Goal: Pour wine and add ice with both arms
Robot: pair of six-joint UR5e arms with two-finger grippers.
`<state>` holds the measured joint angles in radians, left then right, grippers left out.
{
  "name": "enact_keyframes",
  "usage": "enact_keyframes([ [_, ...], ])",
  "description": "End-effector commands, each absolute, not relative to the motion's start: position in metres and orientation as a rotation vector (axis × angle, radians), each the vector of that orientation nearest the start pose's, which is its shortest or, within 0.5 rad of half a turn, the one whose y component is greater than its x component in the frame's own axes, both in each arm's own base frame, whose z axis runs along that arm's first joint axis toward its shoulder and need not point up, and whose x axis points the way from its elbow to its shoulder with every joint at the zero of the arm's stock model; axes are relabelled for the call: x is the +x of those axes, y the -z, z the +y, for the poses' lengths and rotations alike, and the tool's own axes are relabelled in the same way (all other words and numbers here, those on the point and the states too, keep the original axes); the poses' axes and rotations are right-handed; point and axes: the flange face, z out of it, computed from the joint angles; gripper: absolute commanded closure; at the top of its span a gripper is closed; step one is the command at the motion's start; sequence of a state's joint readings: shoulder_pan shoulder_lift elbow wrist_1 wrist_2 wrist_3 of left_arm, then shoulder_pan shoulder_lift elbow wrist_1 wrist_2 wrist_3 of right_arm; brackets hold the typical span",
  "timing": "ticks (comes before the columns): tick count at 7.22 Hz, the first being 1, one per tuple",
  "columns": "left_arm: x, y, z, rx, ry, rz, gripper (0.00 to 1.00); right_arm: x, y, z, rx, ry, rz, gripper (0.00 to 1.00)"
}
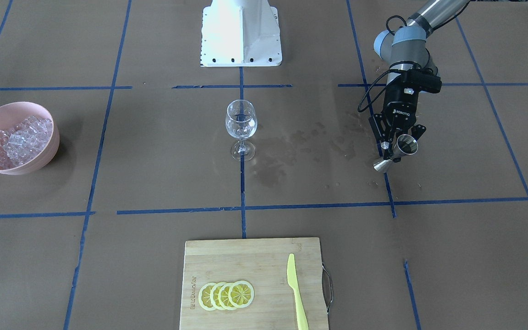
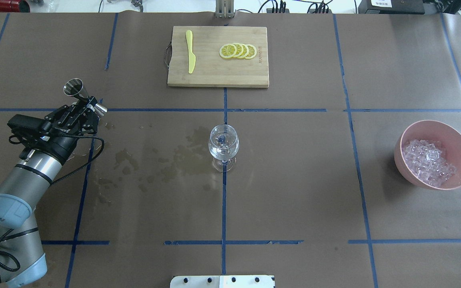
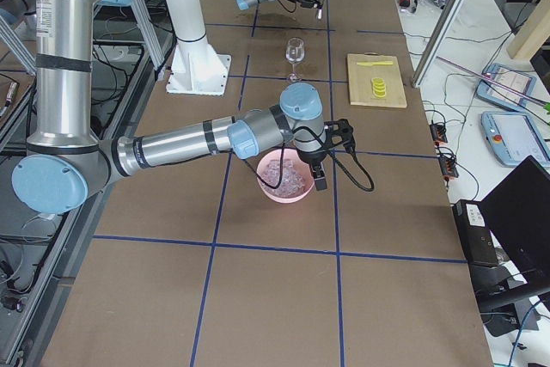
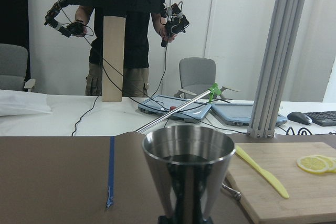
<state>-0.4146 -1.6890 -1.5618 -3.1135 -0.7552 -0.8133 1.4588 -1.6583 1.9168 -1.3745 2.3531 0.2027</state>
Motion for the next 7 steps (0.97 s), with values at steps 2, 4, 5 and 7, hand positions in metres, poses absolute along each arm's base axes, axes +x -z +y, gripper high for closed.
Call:
enact_keyframes([
  [2,0.366,-0.382,-0.376,1.516,0.095,0.857,1.0,0.011,-0.506,-0.467,0.31,0.096,-0.824,0.0],
  [4,0.373,-0.35,-0.37,1.542,0.011,0.934,1.0,0.011,-0.506,-0.467,0.308,0.095,-0.824,0.0],
  [5,0.372,-0.336,-0.363,1.54,-0.033,0.999,1.0,0.011,-0.507,-0.467,0.308,0.095,-0.824,0.0],
  [7,0.376,-0.316,-0.357,1.514,-0.116,1.047,1.0,0.011,-0.507,-0.467,0.308,0.095,-0.824,0.0],
])
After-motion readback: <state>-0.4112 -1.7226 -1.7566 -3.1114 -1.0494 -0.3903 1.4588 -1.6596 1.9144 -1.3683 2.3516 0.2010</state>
